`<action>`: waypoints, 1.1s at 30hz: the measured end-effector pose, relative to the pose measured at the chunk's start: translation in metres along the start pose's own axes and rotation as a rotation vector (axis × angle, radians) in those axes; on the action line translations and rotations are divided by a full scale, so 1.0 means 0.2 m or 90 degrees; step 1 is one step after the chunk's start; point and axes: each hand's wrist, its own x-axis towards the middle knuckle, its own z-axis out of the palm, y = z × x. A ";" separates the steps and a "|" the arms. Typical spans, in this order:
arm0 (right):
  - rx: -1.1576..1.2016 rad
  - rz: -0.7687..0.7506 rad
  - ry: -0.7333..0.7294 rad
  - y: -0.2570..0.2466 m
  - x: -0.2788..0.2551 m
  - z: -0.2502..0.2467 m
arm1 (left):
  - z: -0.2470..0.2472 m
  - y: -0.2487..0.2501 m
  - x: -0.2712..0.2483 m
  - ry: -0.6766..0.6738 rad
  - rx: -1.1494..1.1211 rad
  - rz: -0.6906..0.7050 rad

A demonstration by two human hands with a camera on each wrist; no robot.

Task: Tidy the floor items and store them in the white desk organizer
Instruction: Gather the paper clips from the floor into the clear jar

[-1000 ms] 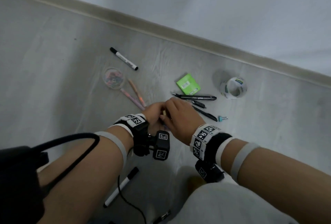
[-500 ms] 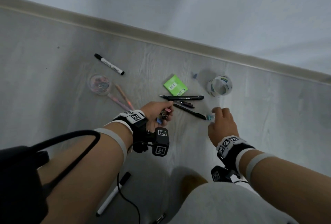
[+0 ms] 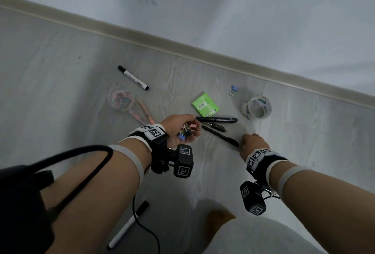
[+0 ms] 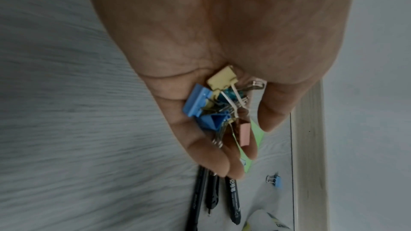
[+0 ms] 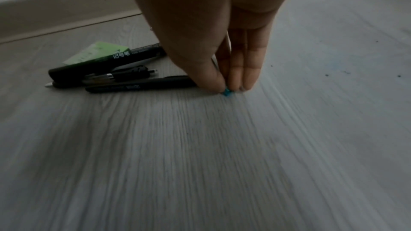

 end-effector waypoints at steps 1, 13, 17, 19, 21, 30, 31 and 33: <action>-0.014 -0.001 -0.018 0.01 0.00 0.00 | 0.01 0.00 0.00 -0.001 -0.012 -0.004; 0.293 -0.262 0.268 -0.19 -0.14 -0.17 | 0.03 -0.02 0.03 -0.009 -0.061 -0.036; 0.366 -0.433 0.239 -0.42 -0.25 -0.28 | 0.05 -0.01 0.02 -0.020 -0.097 -0.029; 0.357 -0.499 0.210 -0.50 -0.27 -0.30 | 0.05 0.00 0.00 -0.038 -0.110 -0.024; 0.321 -0.549 0.189 -0.54 -0.28 -0.31 | 0.04 0.02 0.00 -0.045 -0.101 -0.019; 0.268 -0.310 0.303 -0.45 0.09 -0.45 | -0.01 0.04 -0.04 -0.012 -0.188 0.021; 0.210 -0.244 0.291 -0.42 0.16 -0.47 | -0.03 0.05 -0.05 -0.005 -0.180 0.029; 0.083 -0.148 0.210 -0.37 0.28 -0.51 | -0.08 0.06 -0.08 0.009 -0.151 0.058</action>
